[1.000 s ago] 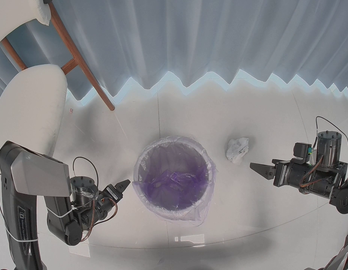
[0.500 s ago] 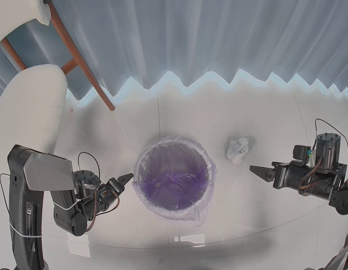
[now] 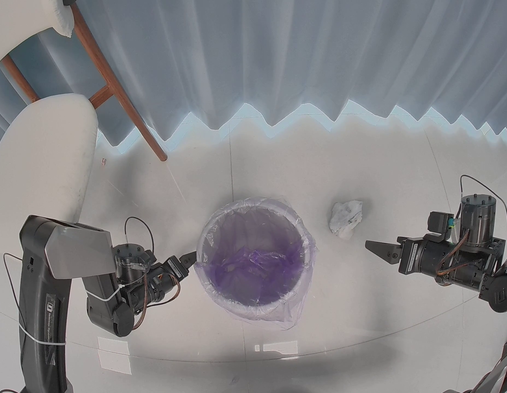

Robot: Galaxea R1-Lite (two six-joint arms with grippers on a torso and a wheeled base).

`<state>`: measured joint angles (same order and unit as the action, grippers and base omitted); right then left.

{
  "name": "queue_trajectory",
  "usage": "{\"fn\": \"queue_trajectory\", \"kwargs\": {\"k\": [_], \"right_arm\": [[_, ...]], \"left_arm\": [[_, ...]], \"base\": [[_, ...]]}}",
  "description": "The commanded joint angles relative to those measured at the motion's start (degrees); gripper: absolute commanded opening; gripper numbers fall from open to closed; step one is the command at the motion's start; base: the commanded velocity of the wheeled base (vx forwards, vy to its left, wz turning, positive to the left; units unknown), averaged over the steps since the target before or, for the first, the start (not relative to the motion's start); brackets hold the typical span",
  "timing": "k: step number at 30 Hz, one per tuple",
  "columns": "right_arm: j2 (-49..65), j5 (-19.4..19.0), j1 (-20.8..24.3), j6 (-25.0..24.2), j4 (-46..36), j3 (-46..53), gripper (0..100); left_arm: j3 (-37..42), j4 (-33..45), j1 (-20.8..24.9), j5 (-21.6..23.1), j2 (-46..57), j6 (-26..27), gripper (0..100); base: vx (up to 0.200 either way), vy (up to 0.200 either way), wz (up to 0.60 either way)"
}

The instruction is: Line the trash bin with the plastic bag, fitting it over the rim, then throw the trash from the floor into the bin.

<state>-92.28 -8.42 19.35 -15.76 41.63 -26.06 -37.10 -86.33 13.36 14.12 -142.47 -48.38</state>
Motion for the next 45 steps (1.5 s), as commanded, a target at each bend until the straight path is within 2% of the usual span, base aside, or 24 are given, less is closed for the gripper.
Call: {"fn": "queue_trajectory", "kwargs": {"k": [1, 9, 13, 16, 19, 23, 25, 29, 32, 35, 38, 42, 45], "right_arm": [[0.3, 0.0, 0.0, 0.0, 0.0, -0.1, 100], [0.2, 0.0, 0.0, 0.0, 0.0, 0.0, 100], [0.2, 0.0, 0.0, -0.1, 0.0, 0.0, 100], [0.1, 0.0, 0.0, 0.0, 0.0, 0.0, 100], [0.0, 0.0, 0.0, 0.0, 0.0, 0.0, 100], [0.0, 0.0, 0.0, 0.0, -0.1, 0.0, 100], [0.1, 0.0, 0.0, 0.0, -0.1, 0.1, 100], [0.2, 0.0, 0.1, 0.1, -0.1, 0.3, 100], [0.3, 0.0, 0.1, 0.0, -0.1, 0.4, 100], [0.3, 0.1, 0.0, 0.0, -0.1, 0.4, 100], [0.2, 0.0, 0.0, 0.0, -0.1, 0.3, 100], [0.0, 0.1, 0.0, 0.1, -0.1, 0.1, 100], [0.3, 0.2, -0.1, 0.2, -0.1, 0.5, 100]], "left_arm": [[-4.1, 4.2, -0.4, -0.1, -2.5, 4.9, 100], [-11.3, 11.6, -0.1, -2.0, -3.9, 8.7, 100], [-17.0, 19.5, -0.4, -8.4, -5.6, 11.6, 100], [-20.2, 23.5, -0.5, -10.9, -6.1, 11.7, 100], [-22.3, 28.1, -0.5, -11.3, -6.0, 11.9, 100], [-27.8, 38.3, -0.7, -14.7, -6.0, 11.9, 100], [-30.0, 42.8, -0.7, -15.3, -5.7, 11.7, 100], [-32.0, 47.0, -0.7, -15.1, -5.7, 11.6, 100], [-31.8, 46.6, -0.7, -15.0, -5.6, 11.4, 100], [-28.4, 45.6, -0.3, -14.6, -2.3, 10.1, 100], [-22.4, 44.8, 0.0, -12.4, 4.7, 7.7, 100], [-16.6, 44.7, -0.2, -12.3, 9.1, 7.3, 100], [-8.2, 42.8, -0.4, -11.7, 15.7, 7.3, 100]], "base": [[0.000, 0.000, 0.00], [0.000, 0.000, 0.00], [0.000, 0.000, 0.00], [0.000, 0.000, 0.00], [0.000, 0.000, 0.00], [0.000, 0.000, 0.00], [0.000, 0.000, 0.00], [0.000, 0.000, 0.00], [0.000, 0.000, 0.00], [0.000, 0.000, 0.00], [0.000, 0.000, 0.00], [0.000, 0.000, 0.00], [0.000, 0.000, 0.00]]}}
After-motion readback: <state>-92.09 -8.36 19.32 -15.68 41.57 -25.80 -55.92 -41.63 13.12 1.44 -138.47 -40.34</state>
